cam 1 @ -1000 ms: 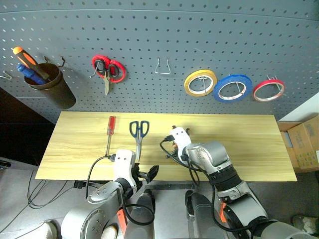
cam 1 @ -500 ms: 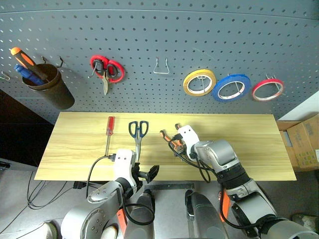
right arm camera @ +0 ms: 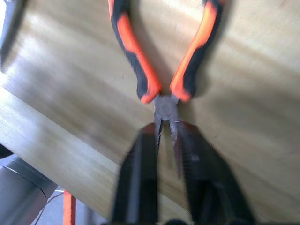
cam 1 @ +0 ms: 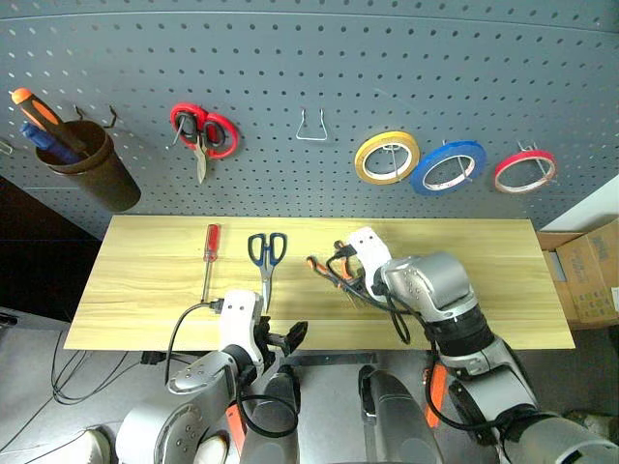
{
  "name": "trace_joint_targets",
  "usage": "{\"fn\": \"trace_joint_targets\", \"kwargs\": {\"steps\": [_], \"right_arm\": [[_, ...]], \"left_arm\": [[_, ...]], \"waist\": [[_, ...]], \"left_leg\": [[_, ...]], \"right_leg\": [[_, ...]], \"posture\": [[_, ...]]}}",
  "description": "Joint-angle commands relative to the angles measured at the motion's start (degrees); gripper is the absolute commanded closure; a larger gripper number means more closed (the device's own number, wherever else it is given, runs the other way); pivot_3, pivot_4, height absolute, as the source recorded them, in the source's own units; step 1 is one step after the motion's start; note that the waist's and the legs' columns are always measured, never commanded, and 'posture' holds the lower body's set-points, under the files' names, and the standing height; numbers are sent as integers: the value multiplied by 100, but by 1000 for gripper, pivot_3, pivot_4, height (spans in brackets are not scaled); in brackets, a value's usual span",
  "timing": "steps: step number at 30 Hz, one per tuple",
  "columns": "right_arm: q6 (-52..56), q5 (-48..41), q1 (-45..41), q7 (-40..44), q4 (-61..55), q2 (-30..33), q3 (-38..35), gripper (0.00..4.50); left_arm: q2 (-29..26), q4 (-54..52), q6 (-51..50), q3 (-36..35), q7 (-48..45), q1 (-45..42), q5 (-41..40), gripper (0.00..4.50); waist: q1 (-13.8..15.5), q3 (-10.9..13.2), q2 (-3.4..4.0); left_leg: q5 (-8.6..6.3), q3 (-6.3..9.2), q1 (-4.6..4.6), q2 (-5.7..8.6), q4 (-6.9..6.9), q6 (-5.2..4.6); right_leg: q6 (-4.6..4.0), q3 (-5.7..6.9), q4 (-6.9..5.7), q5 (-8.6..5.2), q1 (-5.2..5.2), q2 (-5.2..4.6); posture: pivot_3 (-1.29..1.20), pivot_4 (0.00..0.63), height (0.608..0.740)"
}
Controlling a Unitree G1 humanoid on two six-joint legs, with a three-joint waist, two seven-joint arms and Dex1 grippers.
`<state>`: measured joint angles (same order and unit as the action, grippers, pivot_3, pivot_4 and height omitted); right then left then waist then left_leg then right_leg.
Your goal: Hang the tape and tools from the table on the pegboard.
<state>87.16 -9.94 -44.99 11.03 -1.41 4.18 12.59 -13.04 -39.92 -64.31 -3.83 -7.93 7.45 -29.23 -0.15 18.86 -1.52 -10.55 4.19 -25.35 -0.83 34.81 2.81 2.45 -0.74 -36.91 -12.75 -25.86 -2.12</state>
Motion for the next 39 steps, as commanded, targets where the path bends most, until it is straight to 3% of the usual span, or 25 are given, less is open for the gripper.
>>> {"fn": "trace_joint_targets", "kwargs": {"steps": [1, 8, 20, 35, 39], "right_arm": [[-19, 127, -180, -214, 167, -258, -8, 2405], [-188, 408, -293, -690, 912, -856, -190, 29], [-1195, 666, -476, -1014, 2227, -1220, -328, 29], [-1950, 807, -529, -625, 3196, -970, -34, 29], [-2050, 841, -567, -533, 3330, -946, -40, 930]], "left_arm": [[32, -83, 47, 37, -29, 2, -67, 0], [12, -154, 12, -3, -34, 61, -69, 0], [34, -250, -13, -9, 25, 133, -63, 0], [75, -401, -76, -49, 114, 227, -108, 0], [91, -439, -94, -50, 86, 261, -147, 0]], "waist": [[0, 0, 0], [3, 0, 0], [1, 0, 0], [9, -1, -1], [8, -1, -2]], "left_leg": [[0, 0, -1, 0, -1, 0], [-4, 0, -31, 1, 5, 7], [-4, 1, -32, 1, 8, 7], [-3, 1, -30, 1, 10, 7], [-3, 1, -23, 1, 12, 8]], "right_leg": [[0, 1, 0, 0, 0, 0], [8, -1, -3, -3, -25, -1], [8, 1, -7, -3, -27, 0], [8, 0, -12, -2, -25, 1], [8, 0, -17, -2, -21, 1]], "posture": [[116, 354, 740], [134, 365, 740], [147, 362, 740], [173, 357, 740], [171, 355, 740]]}}
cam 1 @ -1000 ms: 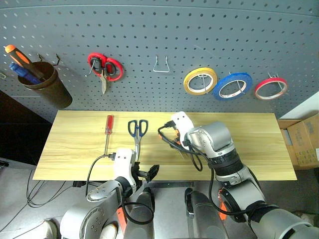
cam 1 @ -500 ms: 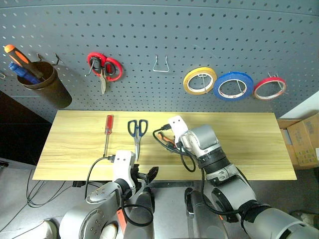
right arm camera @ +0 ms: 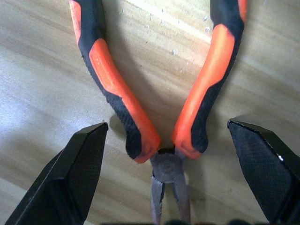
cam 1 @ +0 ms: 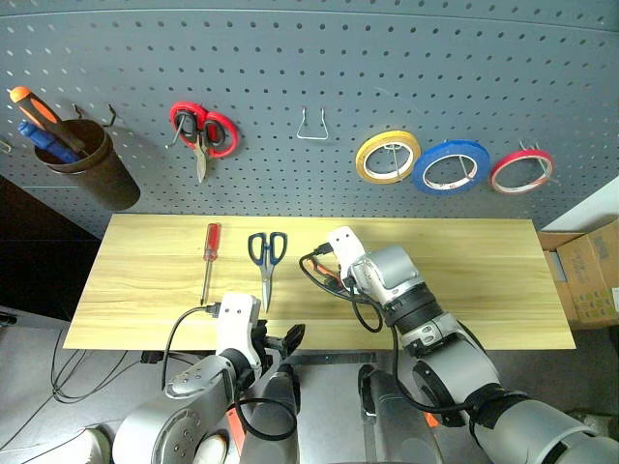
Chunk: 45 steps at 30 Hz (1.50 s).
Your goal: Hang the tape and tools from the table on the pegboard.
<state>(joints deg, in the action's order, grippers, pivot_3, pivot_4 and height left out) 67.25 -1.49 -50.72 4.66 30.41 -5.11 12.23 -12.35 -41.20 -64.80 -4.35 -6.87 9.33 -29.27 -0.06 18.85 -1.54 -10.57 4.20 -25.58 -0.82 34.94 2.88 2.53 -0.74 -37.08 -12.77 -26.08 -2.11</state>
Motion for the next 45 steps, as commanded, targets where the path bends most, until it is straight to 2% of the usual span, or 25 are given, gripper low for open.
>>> {"fn": "trace_joint_targets", "kwargs": {"steps": [1, 4, 6, 14, 21, 25, 28, 31, 34, 37, 41, 45], "right_arm": [[-72, 6, -4, 126, 168, -12, -5, 1177], [-113, 22, -20, 174, 191, 0, -2, 2262], [-78, 22, -1, 190, 133, -1, -4, 2760], [-12, -56, 157, 481, -383, 256, 20, 2765], [387, -662, 1501, 1679, -3627, 1851, 109, 2765], [-267, -939, 2449, 1984, -5335, 2421, -290, 2765], [-747, -1093, 2874, 2020, -6087, 2412, -436, 2765], [-1239, -1270, 3011, 1852, -6588, 1989, -537, 2765], [-1894, -1133, 2714, 1601, -6432, 1572, -438, 2765], [-2469, -1018, 2357, 1390, -6117, 1200, -404, 2765], [-4023, -636, 1159, 1026, -4741, 530, -324, 2765], [-5358, -261, 301, 734, -3312, 306, -436, 2765]], "left_arm": [[25, -312, -46, -1, -21, 71, -143, 0], [37, -295, -20, -40, -15, 53, -136, 0], [48, -291, -14, -39, -13, 46, -136, 0], [61, -215, 23, 21, -25, -55, -106, 0], [-53, 181, 383, 118, -514, -734, -206, 0], [9, 355, 673, 25, -841, -1244, -462, 0], [-103, 340, 873, 29, -1005, -1461, -496, 0], [17, 147, 952, -238, -940, -1683, -820, 0], [-1, 153, 986, -508, -902, -1929, -1071, 0], [-71, 184, 1026, -704, -842, -2124, -1244, 0], [-144, 156, 1109, -1079, -552, -2632, -1429, 0], [-273, 442, 1277, -1143, -390, -3090, -1289, 0]], "waist": [[-2, 0, -1], [-3, 0, -1], [-4, -1, -1], [5, -1, -1], [132, -6, -8], [119, -31, -13], [45, -86, -16], [-3, -230, -19], [-8, -328, -30], [-1, -400, -42], [11, -515, -84], [67, -684, -90]], "left_leg": [[0, 0, 3, 0, 0, 0], [0, 0, 7, -1, 0, 0], [0, 0, 8, -2, 0, 0], [0, 0, 7, -1, 0, 0], [2, 7, -16, 10, 11, 5], [4, 7, -18, 9, 15, 10], [10, 8, -16, 5, 14, 19], [26, 8, -10, 3, 10, 49], [45, 12, -3, 3, 11, 82], [53, 12, 60, 5, 13, 96], [66, 12, 81, 7, 20, 99], [84, 13, 84, 5, 18, 98]], "right_leg": [[0, -1, 0, 0, 2, 0], [0, -1, -3, 0, 4, 2], [0, -1, -3, 0, 4, 2], [0, -1, -3, 0, 4, 2], [5, 8, 7, 4, 3, -8], [9, 10, 8, 6, 3, -8], [9, 11, 3, 7, 0, -4], [4, 10, -2, 12, 2, -3], [15, 13, -1, 25, 9, -1], [16, 13, 24, 51, 79, -1], [-25, 13, 35, 69, 105, -2], [3, 14, 29, 99, 107, 1]], "posture": [[172, 355, 740], [172, 354, 740], [173, 352, 740], [164, 340, 740], [112, 278, 740], [87, 232, 740], [79, 194, 740], [79, 168, 740], [90, 136, 740], [107, 118, 740], [149, 86, 740], [176, 71, 740]]}}
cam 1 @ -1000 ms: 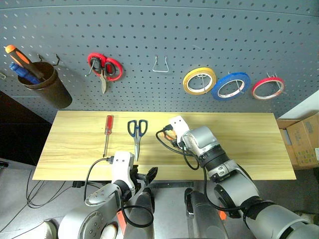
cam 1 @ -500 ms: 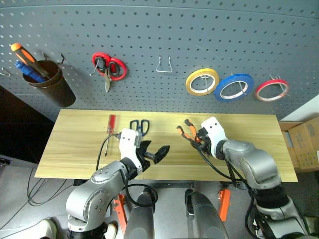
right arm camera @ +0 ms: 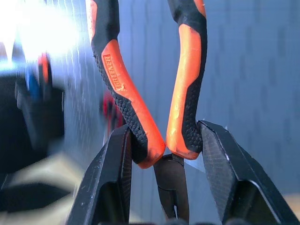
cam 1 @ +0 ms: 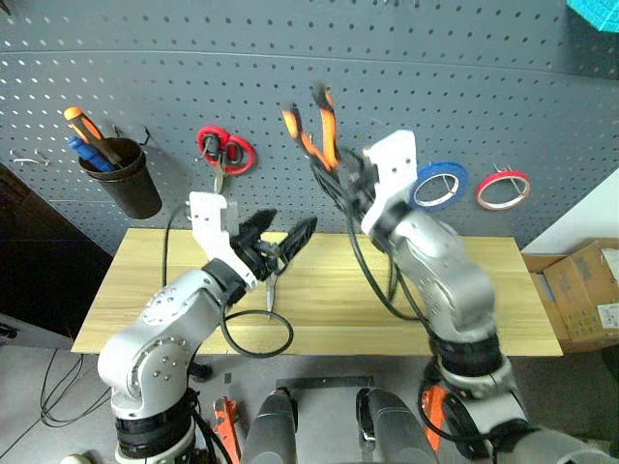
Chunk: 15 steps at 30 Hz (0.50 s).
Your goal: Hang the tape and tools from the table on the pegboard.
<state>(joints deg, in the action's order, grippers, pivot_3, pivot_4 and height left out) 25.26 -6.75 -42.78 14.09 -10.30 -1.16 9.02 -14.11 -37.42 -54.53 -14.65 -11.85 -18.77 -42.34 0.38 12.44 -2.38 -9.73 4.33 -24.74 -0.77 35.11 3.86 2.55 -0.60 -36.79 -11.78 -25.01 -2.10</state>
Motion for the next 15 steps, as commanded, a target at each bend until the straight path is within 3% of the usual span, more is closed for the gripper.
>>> {"fn": "trace_joint_targets", "kwargs": {"steps": [1, 8, 15], "right_arm": [[-1423, 289, -679, -254, 1108, -137, -169, 2765], [-3437, 493, -1812, -598, 3858, -262, -449, 2765], [-4722, 460, -2146, -634, 5929, -403, -726, 2765]], "left_arm": [[-123, 155, 305, -101, 126, -391, 65, 0], [-106, 840, 806, 225, 220, -906, 520, 0], [-128, 1512, 1300, 394, 132, -1102, 880, 0]], "waist": [[64, -71, -7], [159, -123, -21], [164, -125, -22]], "left_leg": [[1, 0, 3, 0, -1, 1], [24, 0, 9, 1, -2, 7], [31, 0, 21, -1, -15, 3]], "right_leg": [[0, 0, -1, 0, 2, 2], [-21, -2, -1, 30, 13, 4], [-29, -4, -8, 36, 14, 6]], "posture": [[187, 69, 740], [217, 67, 740], [258, 84, 740]]}}
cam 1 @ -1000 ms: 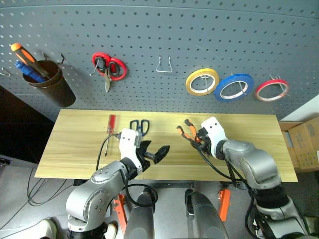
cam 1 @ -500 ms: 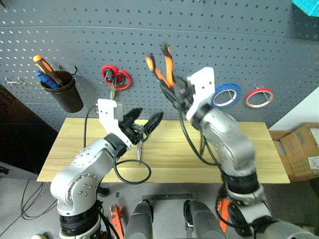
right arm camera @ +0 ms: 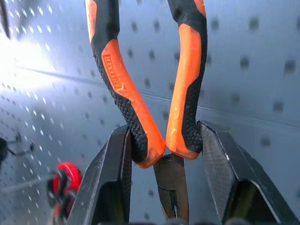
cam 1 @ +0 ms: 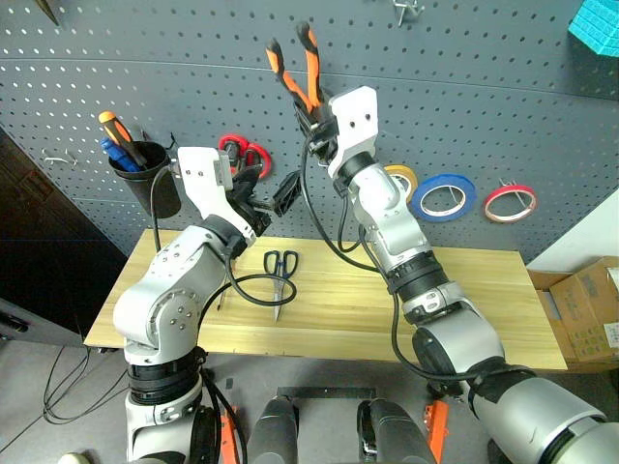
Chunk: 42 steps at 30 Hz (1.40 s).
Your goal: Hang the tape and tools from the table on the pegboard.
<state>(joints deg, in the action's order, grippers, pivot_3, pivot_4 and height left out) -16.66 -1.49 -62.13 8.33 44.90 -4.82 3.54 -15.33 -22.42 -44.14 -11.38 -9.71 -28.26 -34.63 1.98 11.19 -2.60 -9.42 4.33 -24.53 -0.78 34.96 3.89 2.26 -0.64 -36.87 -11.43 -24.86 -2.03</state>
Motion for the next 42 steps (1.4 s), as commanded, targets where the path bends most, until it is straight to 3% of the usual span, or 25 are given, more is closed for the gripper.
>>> {"fn": "trace_joint_targets", "kwargs": {"steps": [1, 8, 18, 26, 28, 33, 39, 42], "right_arm": [[-632, -53, -225, -68, 610, -39, -210, 2765], [-1128, 84, -212, -312, 1649, 76, -385, 2765], [-1030, 202, -152, -537, 1915, 143, -367, 2765], [-962, 386, 154, -620, 1752, 179, -263, 112], [-892, 408, 262, -618, 1639, 191, -245, 16], [-124, 259, 1605, 331, -620, 606, -15, 16], [2446, -817, 3404, 2079, -4867, 1647, 505, 16], [3777, -1577, 3904, 2857, -6274, 2407, 699, 16]], "left_arm": [[-2, 15, 280, 70, -88, -148, 105, 0], [82, 48, 367, 169, -69, -143, 142, 0], [54, -21, 301, 158, -104, -32, 96, 0], [82, 56, 319, 225, -123, -76, 101, 0], [84, 111, 335, 257, -150, -86, 122, 0], [-120, 371, 242, 592, -132, 35, 555, 0], [-292, 854, -44, 858, 291, 391, 1297, 0], [-190, 1410, 30, 1043, 245, 432, 1527, 0]], "waist": [[10, 0, 0], [115, 0, 0], [124, 0, 0], [113, 0, 1], [105, 0, 1], [124, 3, 5], [30, 40, 61], [-66, 49, 74]], "left_leg": [[0, 0, 0, -1, -2, 0], [1, 0, 6, 0, -6, 0], [4, 0, 9, 0, -6, -3], [6, 0, 33, 0, -6, -5], [5, 0, 64, 0, -11, -5], [6, 4, 73, 2, -8, -6], [5, 2, 71, 0, -9, -7], [4, 6, 73, -6, -9, -8]], "right_leg": [[0, 0, 0, 0, -1, 0], [-2, -3, -3, 0, 2, 0], [-3, -5, -8, 1, 2, 1], [-3, -6, -5, 1, 30, 1], [-6, -4, 1, -4, 61, 1], [-14, -3, 2, -36, 79, -1], [-19, -12, -1, -45, 71, -2], [-30, -3, -8, -53, 70, 0]], "posture": [[260, 85, 740], [280, 93, 740], [268, 95, 740], [246, 103, 740], [234, 111, 740], [192, 145, 740], [124, 197, 740], [84, 216, 740]]}}
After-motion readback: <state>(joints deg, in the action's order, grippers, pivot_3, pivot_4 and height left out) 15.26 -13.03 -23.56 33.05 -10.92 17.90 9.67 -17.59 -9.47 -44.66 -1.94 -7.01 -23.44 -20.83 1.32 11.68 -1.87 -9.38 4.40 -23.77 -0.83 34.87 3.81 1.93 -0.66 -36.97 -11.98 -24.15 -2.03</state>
